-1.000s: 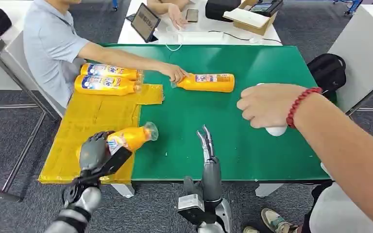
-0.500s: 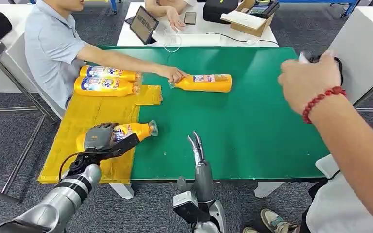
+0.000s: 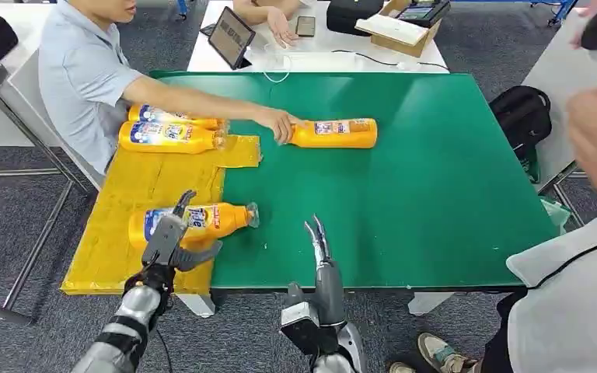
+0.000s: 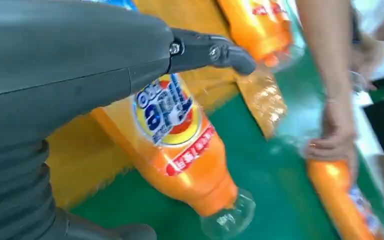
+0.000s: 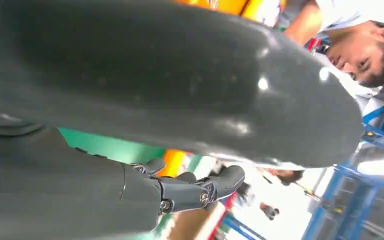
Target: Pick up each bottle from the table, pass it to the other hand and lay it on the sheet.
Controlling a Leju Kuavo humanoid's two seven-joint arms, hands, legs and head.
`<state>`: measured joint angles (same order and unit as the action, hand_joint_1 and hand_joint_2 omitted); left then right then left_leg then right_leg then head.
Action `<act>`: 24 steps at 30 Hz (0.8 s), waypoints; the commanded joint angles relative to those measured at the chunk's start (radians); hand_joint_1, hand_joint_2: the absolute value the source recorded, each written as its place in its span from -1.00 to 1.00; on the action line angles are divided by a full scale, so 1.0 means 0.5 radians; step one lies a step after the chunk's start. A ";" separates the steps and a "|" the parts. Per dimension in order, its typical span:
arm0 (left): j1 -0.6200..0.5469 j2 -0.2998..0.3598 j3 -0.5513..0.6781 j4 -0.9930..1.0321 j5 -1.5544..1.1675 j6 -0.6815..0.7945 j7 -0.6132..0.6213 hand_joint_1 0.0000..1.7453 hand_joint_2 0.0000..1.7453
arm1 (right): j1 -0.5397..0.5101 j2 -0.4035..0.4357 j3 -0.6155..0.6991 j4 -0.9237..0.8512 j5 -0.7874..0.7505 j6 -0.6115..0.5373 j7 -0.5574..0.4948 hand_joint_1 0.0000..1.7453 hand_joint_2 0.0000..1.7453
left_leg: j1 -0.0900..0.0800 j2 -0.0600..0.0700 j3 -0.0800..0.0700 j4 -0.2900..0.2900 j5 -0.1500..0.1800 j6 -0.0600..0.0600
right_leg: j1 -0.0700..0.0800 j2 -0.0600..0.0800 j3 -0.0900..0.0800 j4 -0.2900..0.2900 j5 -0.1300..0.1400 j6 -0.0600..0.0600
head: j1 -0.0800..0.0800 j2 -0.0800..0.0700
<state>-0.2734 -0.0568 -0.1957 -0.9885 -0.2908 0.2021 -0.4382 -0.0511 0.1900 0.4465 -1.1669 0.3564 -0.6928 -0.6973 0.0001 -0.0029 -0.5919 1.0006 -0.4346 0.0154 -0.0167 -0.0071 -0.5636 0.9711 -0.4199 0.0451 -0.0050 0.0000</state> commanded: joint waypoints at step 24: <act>0.482 -0.226 -0.232 -1.045 -0.005 0.992 -0.453 -1.00 1.00 | -0.993 -0.380 -0.847 1.646 1.605 0.186 0.885 -1.00 1.00 | 0.000 0.001 -0.011 0.003 -0.001 -0.002 | 0.001 0.004 -0.009 0.000 0.002 0.000 | 0.000 0.000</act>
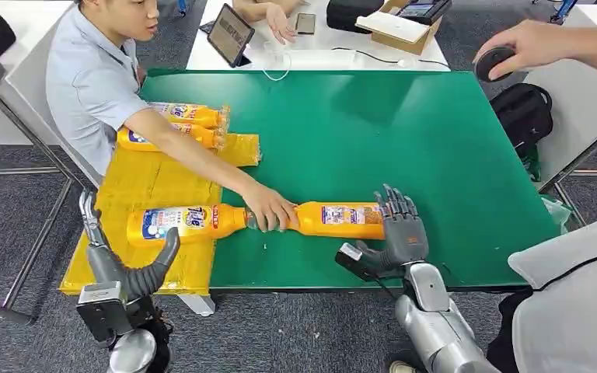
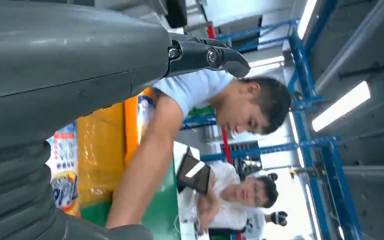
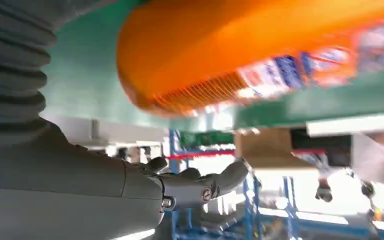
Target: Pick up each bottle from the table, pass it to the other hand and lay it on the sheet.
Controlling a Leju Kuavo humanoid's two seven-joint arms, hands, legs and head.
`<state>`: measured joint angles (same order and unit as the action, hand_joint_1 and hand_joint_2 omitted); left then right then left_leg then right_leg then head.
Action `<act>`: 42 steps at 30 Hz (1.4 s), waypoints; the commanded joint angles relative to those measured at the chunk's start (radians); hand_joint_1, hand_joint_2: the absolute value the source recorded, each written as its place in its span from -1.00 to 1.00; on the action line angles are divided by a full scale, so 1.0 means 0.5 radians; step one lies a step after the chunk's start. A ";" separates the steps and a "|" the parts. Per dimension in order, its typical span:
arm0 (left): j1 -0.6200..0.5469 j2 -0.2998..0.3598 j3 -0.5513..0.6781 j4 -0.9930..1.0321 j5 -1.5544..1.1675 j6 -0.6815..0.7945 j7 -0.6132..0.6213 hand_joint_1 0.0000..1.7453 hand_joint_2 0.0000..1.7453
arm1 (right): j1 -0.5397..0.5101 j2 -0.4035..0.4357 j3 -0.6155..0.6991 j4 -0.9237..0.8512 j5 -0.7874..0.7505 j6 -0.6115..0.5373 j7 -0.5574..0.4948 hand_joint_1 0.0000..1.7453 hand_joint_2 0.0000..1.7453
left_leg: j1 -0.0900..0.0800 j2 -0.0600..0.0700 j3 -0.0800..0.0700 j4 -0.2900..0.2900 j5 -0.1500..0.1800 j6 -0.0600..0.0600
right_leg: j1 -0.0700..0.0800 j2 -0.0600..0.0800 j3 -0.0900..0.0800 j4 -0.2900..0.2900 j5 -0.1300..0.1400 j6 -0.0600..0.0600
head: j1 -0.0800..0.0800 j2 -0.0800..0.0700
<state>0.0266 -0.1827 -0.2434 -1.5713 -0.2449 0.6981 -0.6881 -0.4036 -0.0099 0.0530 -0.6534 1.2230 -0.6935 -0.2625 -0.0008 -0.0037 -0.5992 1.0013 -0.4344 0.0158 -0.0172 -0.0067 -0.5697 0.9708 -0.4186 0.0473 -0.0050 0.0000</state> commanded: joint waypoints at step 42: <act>-0.136 0.019 -0.278 0.595 1.064 -1.041 0.678 -1.00 1.00 | -0.131 0.398 -0.361 0.278 -1.404 1.007 -0.854 1.00 1.00 | 0.001 0.009 0.007 -0.002 0.003 0.003 | 0.001 0.008 0.003 -0.001 0.003 0.003 | -0.001 0.000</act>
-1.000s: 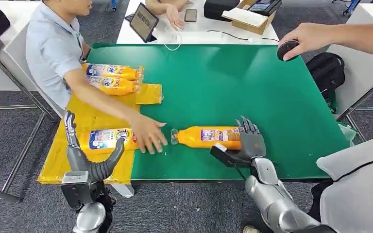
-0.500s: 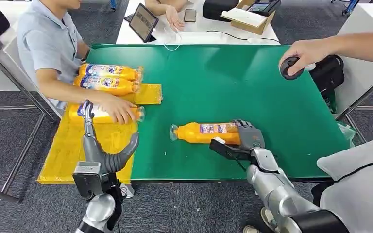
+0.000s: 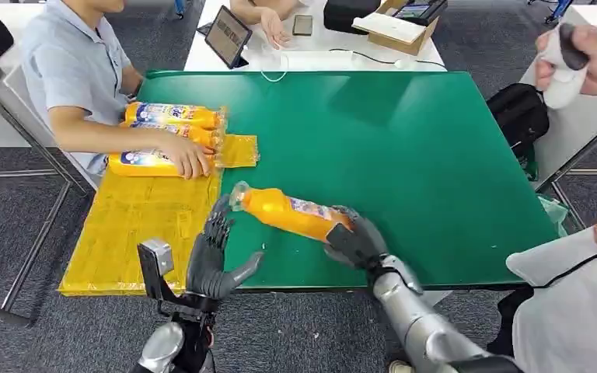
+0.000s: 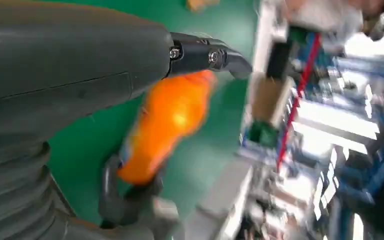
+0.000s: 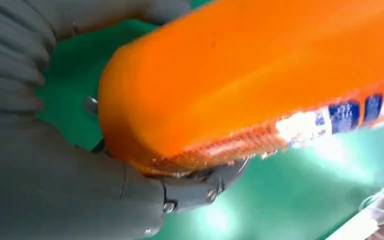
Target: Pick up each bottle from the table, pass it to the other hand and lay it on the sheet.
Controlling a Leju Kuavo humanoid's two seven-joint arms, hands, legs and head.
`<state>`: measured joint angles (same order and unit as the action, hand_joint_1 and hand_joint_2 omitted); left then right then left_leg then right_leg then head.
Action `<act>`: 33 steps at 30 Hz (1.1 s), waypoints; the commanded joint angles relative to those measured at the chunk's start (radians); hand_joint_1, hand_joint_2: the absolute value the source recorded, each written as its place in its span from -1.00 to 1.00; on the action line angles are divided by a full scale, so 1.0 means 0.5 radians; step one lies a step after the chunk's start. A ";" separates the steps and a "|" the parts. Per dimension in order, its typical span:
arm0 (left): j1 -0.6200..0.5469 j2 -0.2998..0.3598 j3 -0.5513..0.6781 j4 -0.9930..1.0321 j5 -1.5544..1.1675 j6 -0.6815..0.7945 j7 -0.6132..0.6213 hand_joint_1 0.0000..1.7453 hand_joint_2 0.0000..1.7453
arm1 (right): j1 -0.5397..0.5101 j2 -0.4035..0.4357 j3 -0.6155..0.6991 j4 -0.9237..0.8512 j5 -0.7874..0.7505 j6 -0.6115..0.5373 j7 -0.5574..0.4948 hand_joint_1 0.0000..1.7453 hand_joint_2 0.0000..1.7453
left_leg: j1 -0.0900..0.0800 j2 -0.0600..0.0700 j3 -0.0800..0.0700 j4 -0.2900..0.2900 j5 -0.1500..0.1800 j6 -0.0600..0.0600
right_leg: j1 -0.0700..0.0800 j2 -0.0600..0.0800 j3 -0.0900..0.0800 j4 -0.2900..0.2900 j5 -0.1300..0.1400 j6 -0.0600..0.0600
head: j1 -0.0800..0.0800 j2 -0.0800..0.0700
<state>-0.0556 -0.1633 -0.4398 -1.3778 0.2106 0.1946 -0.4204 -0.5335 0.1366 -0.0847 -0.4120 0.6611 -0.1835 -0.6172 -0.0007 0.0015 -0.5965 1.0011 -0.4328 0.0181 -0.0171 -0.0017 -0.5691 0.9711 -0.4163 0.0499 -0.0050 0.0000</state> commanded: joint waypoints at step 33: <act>0.130 0.039 -0.092 -0.133 0.206 -0.149 -0.299 -1.00 1.00 | 0.539 0.149 1.763 -0.770 -0.878 -0.435 -0.162 1.00 1.00 | 0.004 -0.007 -0.010 0.001 -0.004 -0.003 | 0.003 -0.005 -0.005 -0.001 -0.005 -0.006 | 0.001 0.000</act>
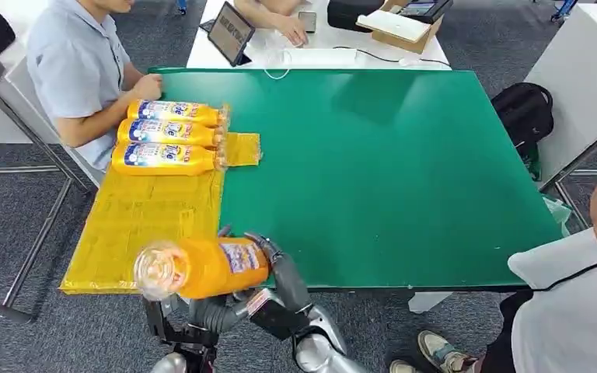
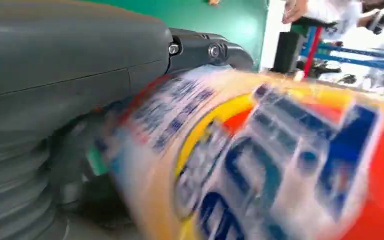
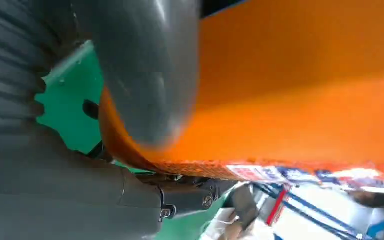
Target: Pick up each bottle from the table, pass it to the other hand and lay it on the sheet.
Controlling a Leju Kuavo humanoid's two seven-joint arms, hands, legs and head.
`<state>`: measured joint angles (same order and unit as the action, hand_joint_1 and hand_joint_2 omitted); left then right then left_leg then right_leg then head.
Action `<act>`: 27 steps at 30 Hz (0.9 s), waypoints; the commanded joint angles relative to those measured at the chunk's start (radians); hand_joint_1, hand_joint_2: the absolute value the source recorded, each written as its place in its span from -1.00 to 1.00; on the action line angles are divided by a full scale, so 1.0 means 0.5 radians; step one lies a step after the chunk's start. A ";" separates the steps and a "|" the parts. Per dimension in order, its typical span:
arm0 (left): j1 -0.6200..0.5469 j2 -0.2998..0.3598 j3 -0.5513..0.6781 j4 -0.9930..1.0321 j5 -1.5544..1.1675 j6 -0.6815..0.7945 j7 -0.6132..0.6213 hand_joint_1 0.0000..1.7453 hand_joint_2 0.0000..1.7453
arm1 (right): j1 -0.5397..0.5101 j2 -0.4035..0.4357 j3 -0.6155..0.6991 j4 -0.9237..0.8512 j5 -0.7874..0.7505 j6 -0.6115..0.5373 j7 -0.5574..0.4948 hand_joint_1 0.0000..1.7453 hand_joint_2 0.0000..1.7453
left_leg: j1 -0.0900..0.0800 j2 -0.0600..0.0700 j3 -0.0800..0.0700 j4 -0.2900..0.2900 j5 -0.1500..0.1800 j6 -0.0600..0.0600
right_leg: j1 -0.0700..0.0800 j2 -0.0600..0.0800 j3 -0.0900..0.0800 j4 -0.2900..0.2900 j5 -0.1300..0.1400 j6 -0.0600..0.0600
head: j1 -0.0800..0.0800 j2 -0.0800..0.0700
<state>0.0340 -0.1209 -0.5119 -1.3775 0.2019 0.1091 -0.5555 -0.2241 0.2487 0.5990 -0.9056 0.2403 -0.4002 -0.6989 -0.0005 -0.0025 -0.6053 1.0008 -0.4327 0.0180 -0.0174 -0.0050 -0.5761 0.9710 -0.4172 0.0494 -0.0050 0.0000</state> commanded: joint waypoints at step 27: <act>0.070 -0.020 0.232 -0.307 0.982 -0.500 0.125 1.00 1.00 | 0.028 -0.115 0.309 0.161 -0.220 -0.028 0.001 -1.00 -1.00 | 0.003 -0.002 0.007 -0.001 -0.002 -0.002 | 0.003 -0.007 0.005 -0.003 -0.004 -0.004 | -0.002 0.000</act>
<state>0.1114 -0.1305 -0.4021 -1.5091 0.6692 -0.0943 -0.5020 -0.2711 0.2357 0.7568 -0.7991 0.1450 -0.4001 -0.7111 -0.0005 0.0015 -0.6047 1.0009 -0.4328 0.0178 -0.0173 -0.0035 -0.5783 0.9708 -0.4171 0.0493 -0.0057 0.0000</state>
